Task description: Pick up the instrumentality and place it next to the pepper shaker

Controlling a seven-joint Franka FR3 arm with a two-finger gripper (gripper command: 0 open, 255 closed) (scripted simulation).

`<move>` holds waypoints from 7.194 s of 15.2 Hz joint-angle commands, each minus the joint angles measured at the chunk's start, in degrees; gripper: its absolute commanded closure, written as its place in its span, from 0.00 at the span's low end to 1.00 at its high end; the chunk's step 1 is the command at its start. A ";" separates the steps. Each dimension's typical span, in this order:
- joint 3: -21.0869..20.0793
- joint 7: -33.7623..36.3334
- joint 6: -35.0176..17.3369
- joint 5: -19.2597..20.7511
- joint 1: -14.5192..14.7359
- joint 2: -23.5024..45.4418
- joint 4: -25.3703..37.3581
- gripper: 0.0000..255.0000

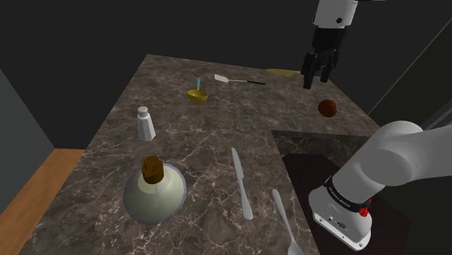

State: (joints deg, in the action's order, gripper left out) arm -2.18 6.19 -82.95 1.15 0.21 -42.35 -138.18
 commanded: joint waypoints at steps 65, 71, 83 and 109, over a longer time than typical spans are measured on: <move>12.23 -71.20 -33.38 -2.94 -0.88 72.59 50.05 1.00; 12.38 -71.22 -29.54 -2.70 -0.83 71.04 52.37 1.00; 12.59 -71.34 -21.25 -2.42 -0.91 69.18 58.82 1.00; 9.15 -58.91 -16.67 0.58 8.36 53.51 47.37 1.00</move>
State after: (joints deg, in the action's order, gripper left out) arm 7.39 -54.03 -98.78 1.50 7.77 12.51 -88.55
